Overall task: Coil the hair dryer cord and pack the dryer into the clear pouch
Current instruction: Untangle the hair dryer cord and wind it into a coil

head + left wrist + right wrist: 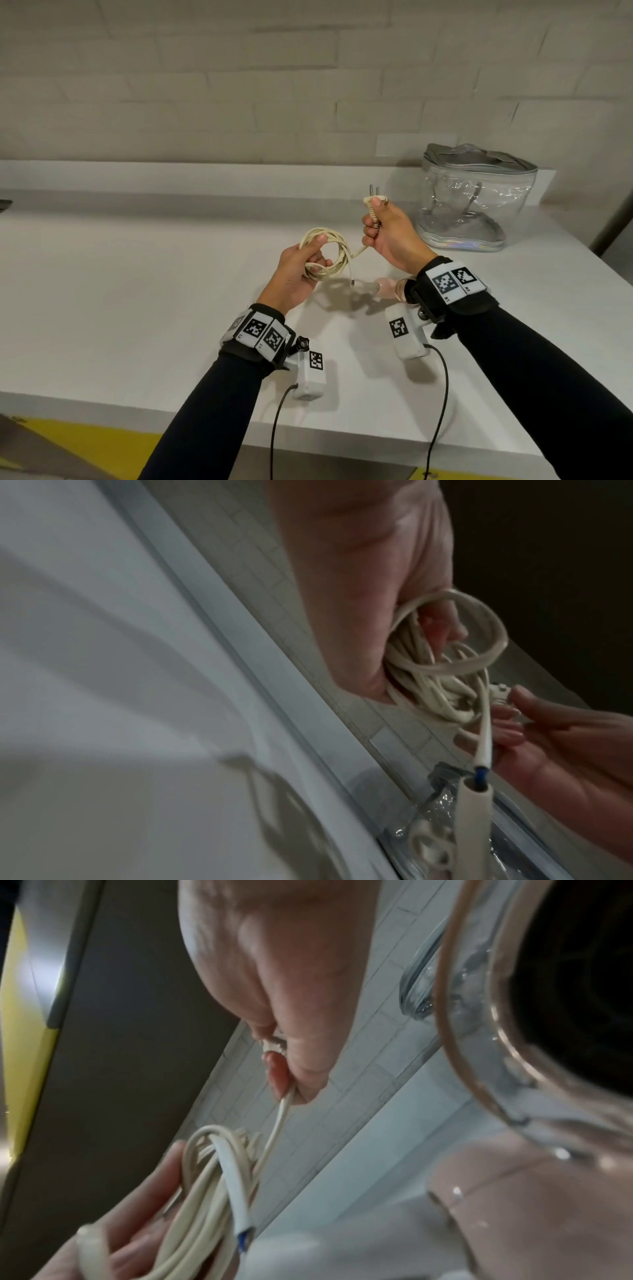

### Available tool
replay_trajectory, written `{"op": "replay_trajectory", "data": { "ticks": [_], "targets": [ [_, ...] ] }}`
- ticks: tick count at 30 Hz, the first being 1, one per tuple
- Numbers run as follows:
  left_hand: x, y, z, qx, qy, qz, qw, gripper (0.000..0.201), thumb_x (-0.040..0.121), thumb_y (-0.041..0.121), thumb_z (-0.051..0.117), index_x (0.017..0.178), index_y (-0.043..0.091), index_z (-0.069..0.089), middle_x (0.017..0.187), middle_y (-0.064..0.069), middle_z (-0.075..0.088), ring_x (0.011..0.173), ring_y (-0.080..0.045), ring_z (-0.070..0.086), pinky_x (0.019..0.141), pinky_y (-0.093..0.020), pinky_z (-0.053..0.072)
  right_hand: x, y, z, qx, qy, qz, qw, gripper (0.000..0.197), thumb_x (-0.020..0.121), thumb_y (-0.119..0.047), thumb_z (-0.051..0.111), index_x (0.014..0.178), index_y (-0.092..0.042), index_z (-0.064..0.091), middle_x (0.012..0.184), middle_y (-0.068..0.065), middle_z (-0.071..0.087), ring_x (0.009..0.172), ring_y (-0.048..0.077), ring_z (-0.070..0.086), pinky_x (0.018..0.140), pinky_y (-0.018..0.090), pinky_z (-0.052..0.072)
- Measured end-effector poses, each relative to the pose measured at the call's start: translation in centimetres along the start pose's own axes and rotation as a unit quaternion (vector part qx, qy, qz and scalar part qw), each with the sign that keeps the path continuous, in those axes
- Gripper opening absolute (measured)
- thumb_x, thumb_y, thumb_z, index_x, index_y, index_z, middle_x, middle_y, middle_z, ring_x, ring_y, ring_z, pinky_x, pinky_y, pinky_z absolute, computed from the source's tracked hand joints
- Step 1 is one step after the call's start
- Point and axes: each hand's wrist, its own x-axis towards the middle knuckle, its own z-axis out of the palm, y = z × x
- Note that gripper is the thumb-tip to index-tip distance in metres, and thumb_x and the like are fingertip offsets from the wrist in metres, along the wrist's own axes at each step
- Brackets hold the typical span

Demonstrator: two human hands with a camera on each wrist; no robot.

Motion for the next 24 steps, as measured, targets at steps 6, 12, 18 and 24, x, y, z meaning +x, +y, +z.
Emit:
{"op": "replay_trajectory", "data": {
  "ticks": [6, 12, 18, 24],
  "targets": [
    [-0.1, 0.5, 0.2, 0.069, 0.037, 0.02, 0.997, 0.031, 0.09, 0.023, 0.057, 0.064, 0.01, 0.046, 0.037, 0.008, 0.036, 0.032, -0.006, 0.038, 0.05, -0.02, 0.052, -0.8, -0.1, -0.2, -0.164, -0.155, -0.075, 0.971, 0.024, 0.097, -0.01, 0.036, 0.111, -0.021, 0.053, 0.076, 0.0, 0.049, 0.053, 0.002, 0.043, 0.053, 0.016, 0.04],
    [0.3, -0.1, 1.0, 0.117, 0.095, 0.061, 0.987, 0.046, 0.092, 0.045, 0.044, 0.067, 0.008, 0.053, 0.047, 0.002, 0.043, 0.035, -0.008, 0.042, 0.042, -0.02, 0.043, -2.2, -0.5, 0.2, -0.428, -0.185, -0.162, 0.87, 0.035, 0.082, -0.01, 0.064, 0.117, -0.008, 0.062, 0.081, -0.006, 0.054, 0.061, 0.0, 0.056, 0.064, 0.015, 0.05],
    [0.1, 0.0, 2.3, 0.177, 0.111, 0.116, 0.971, 0.046, 0.092, 0.043, 0.047, 0.064, 0.008, 0.056, 0.036, 0.004, 0.052, 0.034, -0.007, 0.051, 0.042, -0.018, 0.044, -2.3, -0.6, 0.8, -0.581, -0.11, -0.213, 0.778, 0.01, 0.079, -0.011, 0.067, 0.076, -0.017, 0.06, 0.077, -0.006, 0.049, 0.068, 0.009, 0.05, 0.064, 0.014, 0.038],
    [-0.5, -0.2, 1.8, 0.289, 0.096, 0.188, 0.934, 0.025, 0.088, 0.028, 0.059, 0.077, 0.005, 0.059, 0.056, -0.007, 0.06, 0.05, -0.016, 0.059, 0.058, -0.03, 0.048, -2.0, -1.0, 2.0, -0.656, -0.122, -0.217, 0.712, 0.005, 0.079, -0.004, 0.061, 0.08, -0.008, 0.058, 0.086, 0.002, 0.049, 0.077, 0.022, 0.052, 0.068, 0.029, 0.039]
  ]
}}
